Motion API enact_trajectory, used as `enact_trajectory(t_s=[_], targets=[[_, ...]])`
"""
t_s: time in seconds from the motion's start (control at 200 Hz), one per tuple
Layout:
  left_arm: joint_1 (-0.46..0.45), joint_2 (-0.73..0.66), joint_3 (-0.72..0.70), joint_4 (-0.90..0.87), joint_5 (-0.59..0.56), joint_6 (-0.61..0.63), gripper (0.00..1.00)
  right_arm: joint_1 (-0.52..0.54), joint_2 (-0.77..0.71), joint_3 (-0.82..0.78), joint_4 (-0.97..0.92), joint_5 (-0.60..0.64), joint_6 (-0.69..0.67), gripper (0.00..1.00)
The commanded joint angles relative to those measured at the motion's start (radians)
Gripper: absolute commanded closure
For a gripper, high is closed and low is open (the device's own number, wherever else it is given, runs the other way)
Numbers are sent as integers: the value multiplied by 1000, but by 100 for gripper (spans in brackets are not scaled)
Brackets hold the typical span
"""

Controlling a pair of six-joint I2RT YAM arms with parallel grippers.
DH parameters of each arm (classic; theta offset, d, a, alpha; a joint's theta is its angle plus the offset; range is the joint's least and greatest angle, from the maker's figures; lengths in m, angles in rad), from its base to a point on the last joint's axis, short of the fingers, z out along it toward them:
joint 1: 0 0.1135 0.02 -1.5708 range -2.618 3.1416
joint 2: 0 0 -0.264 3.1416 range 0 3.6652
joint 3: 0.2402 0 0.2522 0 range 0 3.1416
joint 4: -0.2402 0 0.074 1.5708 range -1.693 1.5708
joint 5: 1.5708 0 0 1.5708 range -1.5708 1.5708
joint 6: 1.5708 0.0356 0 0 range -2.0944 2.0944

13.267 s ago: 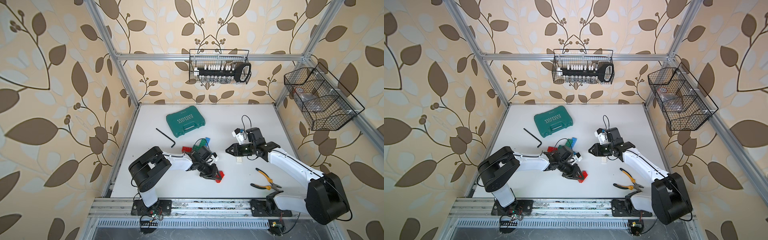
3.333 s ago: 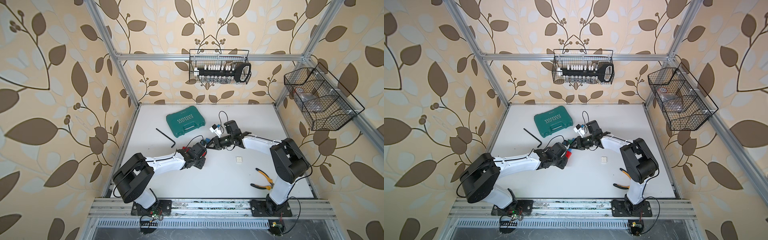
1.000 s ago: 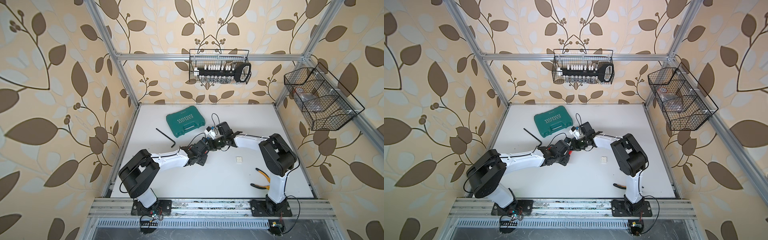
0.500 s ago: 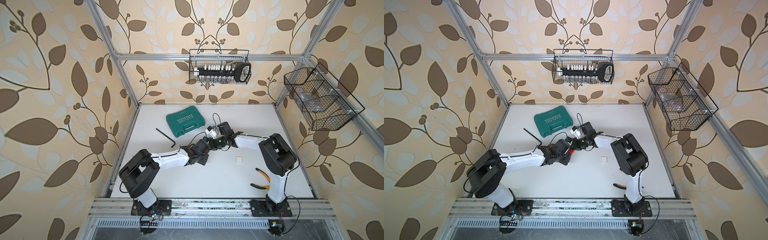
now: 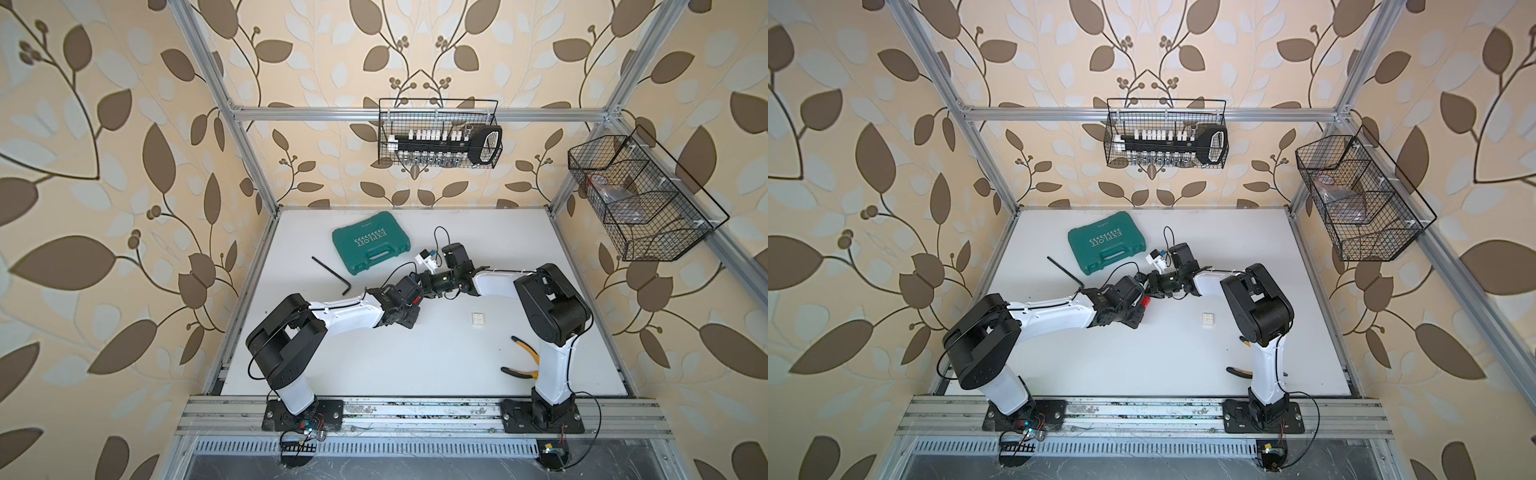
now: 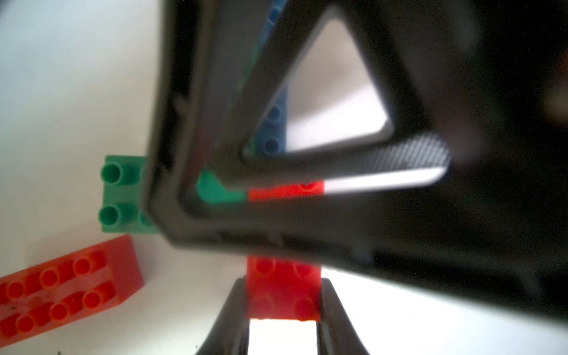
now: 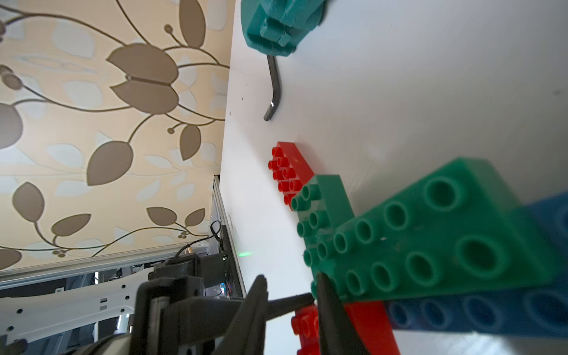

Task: Assemble a small pinwheel with lego
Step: Assemble the lego brick with the lego brick.

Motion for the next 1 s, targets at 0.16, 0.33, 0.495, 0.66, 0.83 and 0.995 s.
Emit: enact_trajectory(t_s=[0.16,0.33,0.495,0.66,0.83,0.995], targets=[[-3,17,17,-89,21,8,100,-24,-62,-17,-88,20,-92,71],[-3,10,17,-90,15,6,100,-24,-77,-9,-175,7,-148,74],[-2,14,30,-93,19,11,100,-24,-86,-8,-219,0,-183,77],[-3,18,39,-98,22,12,100,-15,-59,1,-250,-1,-208,81],[-3,17,43,-100,24,10,100,33,-74,57,-435,218,-340,81],[-2,17,47,-104,22,13,100,73,-75,83,-478,317,-365,81]])
